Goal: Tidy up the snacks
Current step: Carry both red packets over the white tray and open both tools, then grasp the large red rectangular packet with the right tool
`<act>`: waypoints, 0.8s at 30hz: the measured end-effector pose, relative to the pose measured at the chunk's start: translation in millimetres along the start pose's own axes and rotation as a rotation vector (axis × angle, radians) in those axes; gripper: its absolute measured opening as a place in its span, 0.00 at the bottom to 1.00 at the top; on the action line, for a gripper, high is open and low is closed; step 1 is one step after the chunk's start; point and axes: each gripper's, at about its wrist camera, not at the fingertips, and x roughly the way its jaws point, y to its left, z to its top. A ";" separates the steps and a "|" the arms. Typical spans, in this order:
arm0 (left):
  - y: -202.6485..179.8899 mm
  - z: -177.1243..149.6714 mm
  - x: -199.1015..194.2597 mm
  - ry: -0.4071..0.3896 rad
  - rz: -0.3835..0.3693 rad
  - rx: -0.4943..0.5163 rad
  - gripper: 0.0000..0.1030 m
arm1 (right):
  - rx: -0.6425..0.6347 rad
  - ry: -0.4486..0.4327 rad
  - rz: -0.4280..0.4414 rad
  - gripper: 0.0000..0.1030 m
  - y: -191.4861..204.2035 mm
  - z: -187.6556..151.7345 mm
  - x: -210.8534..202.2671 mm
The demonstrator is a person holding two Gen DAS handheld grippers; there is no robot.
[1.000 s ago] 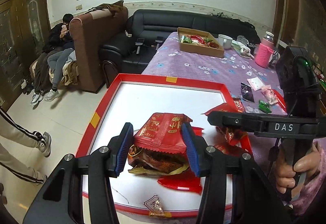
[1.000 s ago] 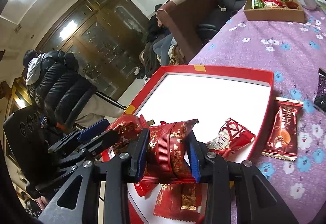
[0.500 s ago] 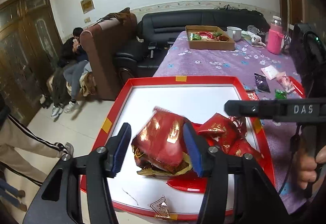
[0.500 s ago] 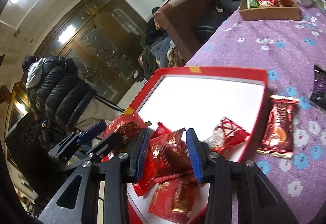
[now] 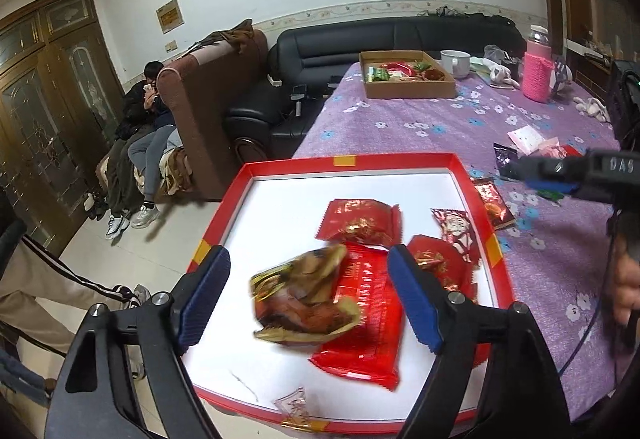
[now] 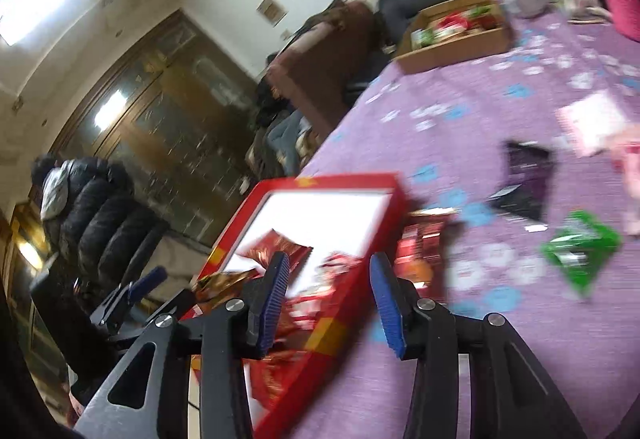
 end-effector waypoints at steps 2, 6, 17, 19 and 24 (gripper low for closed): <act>-7.4 1.3 0.0 0.004 -0.008 0.014 0.79 | 0.030 -0.028 -0.023 0.44 -17.4 3.4 -15.1; -24.5 5.3 -2.1 0.011 -0.036 0.043 0.79 | 0.075 -0.102 -0.096 0.45 -51.6 8.0 -52.8; -65.2 12.9 -4.9 0.033 -0.077 0.136 0.80 | 0.120 -0.172 -0.527 0.65 -137.6 22.8 -128.9; -73.2 11.9 -4.3 0.042 -0.090 0.154 0.80 | 0.095 -0.142 -0.606 0.65 -143.9 22.5 -124.9; -95.9 11.7 -3.2 0.060 -0.127 0.207 0.80 | 0.009 -0.005 -0.695 0.65 -145.3 14.9 -99.1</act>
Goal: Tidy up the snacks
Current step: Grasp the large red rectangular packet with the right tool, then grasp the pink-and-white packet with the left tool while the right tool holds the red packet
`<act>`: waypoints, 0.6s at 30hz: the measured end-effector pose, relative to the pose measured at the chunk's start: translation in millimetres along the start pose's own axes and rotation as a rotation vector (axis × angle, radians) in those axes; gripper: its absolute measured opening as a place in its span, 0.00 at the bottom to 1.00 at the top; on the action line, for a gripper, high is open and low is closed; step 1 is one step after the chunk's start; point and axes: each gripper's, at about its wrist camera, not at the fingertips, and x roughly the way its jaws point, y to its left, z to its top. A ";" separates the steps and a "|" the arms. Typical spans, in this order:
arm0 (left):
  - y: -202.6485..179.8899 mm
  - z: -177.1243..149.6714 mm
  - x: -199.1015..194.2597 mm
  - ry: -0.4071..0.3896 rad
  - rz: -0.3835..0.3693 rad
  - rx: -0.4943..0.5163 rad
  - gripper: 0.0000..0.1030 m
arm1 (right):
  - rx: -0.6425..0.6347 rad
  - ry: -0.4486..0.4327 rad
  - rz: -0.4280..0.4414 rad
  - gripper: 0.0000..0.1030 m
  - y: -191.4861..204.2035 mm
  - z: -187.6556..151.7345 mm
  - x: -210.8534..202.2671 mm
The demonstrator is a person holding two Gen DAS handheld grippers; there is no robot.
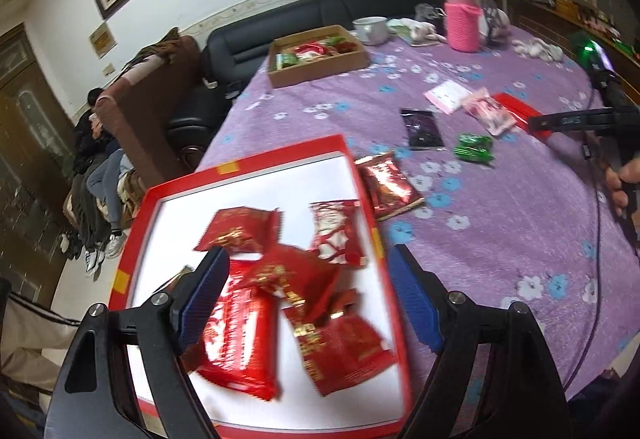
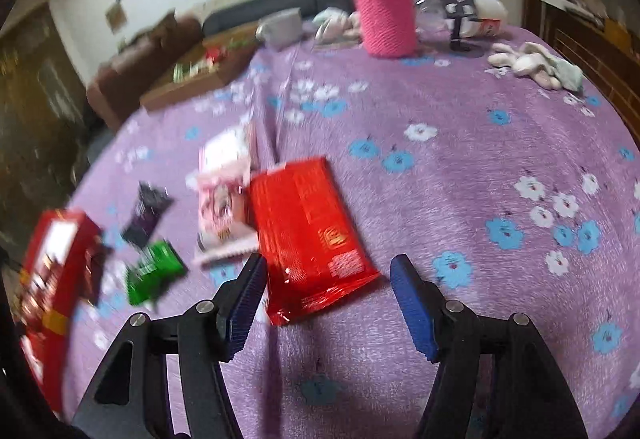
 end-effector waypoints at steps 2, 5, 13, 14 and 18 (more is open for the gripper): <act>-7.8 5.4 -0.1 0.000 -0.022 0.019 0.80 | -0.074 0.010 -0.042 0.67 13.2 1.5 3.0; -18.7 14.8 -0.5 -0.003 -0.057 0.041 0.80 | -0.148 0.032 -0.081 0.67 24.4 6.8 12.8; -55.2 57.9 15.9 0.035 -0.196 0.041 0.79 | -0.220 -0.016 -0.058 0.50 25.8 16.7 25.3; -60.3 64.3 19.7 0.043 -0.207 0.037 0.79 | -0.206 -0.014 -0.052 0.50 22.6 17.7 24.8; -84.1 93.8 41.8 0.092 -0.251 -0.002 0.79 | -0.032 -0.029 0.021 0.50 -13.2 26.7 20.0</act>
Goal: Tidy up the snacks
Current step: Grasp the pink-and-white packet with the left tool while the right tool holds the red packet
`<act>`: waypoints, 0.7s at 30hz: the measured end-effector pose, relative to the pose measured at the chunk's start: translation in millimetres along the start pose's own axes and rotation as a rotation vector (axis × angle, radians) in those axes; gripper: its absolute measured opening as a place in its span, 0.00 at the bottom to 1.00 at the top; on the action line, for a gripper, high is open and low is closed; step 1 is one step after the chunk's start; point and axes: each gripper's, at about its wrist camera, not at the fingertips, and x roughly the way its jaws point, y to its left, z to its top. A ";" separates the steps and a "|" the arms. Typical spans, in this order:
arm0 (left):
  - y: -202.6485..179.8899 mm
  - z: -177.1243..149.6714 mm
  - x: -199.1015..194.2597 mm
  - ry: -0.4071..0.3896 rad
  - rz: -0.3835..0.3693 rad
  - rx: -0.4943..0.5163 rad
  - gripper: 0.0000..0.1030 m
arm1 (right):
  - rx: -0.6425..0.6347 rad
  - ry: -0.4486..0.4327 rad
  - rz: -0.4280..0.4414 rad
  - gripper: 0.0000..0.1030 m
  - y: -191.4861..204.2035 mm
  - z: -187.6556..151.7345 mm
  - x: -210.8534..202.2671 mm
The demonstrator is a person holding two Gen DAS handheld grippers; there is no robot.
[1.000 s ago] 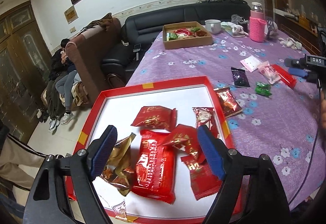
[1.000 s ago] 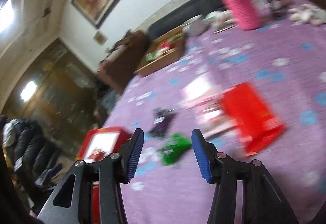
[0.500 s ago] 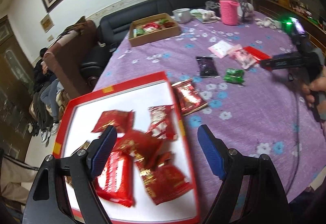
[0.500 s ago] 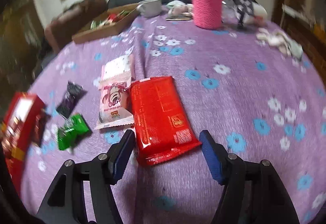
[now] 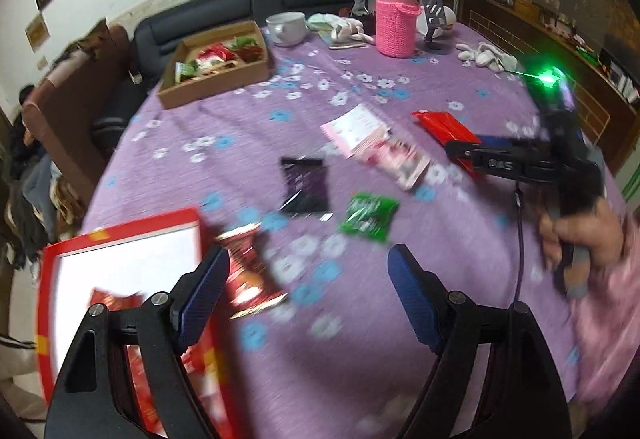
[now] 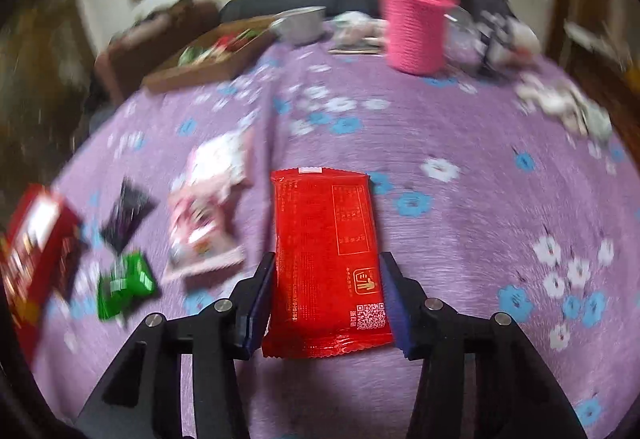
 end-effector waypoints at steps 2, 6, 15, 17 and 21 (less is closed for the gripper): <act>-9.8 15.8 14.4 0.021 -0.021 -0.027 0.79 | 0.124 -0.010 0.075 0.50 -23.0 2.9 -3.2; -29.4 46.0 47.7 0.079 -0.032 -0.092 0.79 | 0.277 -0.028 0.140 0.50 -49.8 5.2 -5.5; -46.3 71.5 106.3 0.211 -0.014 -0.238 0.79 | 0.407 -0.046 0.200 0.50 -70.7 5.7 -14.7; -51.0 73.3 113.8 0.222 -0.019 -0.247 0.79 | 0.406 -0.055 0.205 0.50 -70.4 7.2 -15.5; -57.7 72.4 127.2 0.259 -0.030 -0.280 0.79 | 0.420 -0.057 0.209 0.50 -72.9 7.6 -16.4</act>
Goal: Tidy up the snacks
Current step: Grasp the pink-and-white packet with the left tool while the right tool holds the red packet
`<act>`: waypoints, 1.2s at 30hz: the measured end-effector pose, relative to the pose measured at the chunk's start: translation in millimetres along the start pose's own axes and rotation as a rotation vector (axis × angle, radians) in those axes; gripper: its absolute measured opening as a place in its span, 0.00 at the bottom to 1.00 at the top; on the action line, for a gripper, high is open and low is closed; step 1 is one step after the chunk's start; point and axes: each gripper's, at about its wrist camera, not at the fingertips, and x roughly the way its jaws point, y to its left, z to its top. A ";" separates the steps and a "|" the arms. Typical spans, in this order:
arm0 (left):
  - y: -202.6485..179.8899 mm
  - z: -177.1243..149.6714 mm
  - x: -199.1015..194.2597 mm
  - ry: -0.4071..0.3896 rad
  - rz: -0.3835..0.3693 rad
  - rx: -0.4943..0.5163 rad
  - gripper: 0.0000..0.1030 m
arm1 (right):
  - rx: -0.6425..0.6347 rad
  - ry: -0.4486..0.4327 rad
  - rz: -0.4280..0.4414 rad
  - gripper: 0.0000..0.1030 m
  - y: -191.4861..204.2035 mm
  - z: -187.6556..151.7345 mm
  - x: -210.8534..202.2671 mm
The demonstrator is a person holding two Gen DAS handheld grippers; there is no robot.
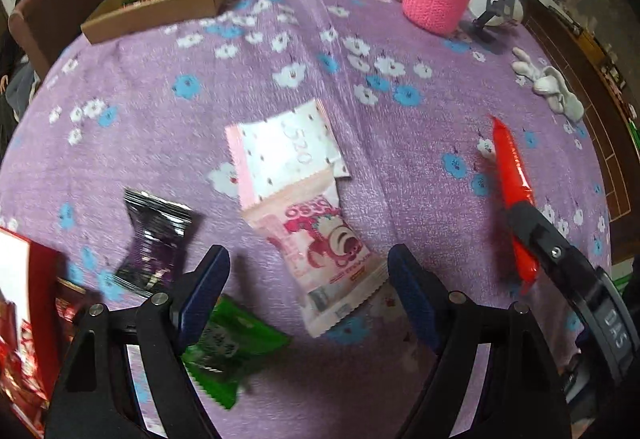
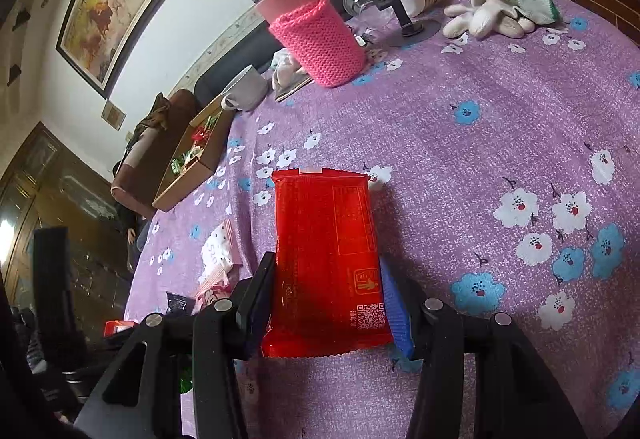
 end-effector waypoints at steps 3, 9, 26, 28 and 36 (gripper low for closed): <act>-0.6 2.6 7.3 0.009 -0.005 -0.030 0.79 | 0.005 -0.005 0.002 0.50 -0.4 0.7 -1.0; -1.9 5.6 9.2 -0.028 0.002 -0.029 0.79 | 0.010 0.001 0.001 0.50 -1.0 0.9 0.8; -1.6 -36.8 -25.2 -0.209 0.001 0.229 0.32 | 0.030 0.022 0.013 0.50 -5.5 -2.0 1.8; 2.6 -45.7 -39.8 -0.247 0.001 0.245 0.32 | 0.029 0.023 0.021 0.50 -5.6 -2.2 2.0; 42.2 -104.4 -95.2 -0.367 0.016 0.267 0.33 | 0.003 0.019 0.048 0.50 0.5 -4.5 2.5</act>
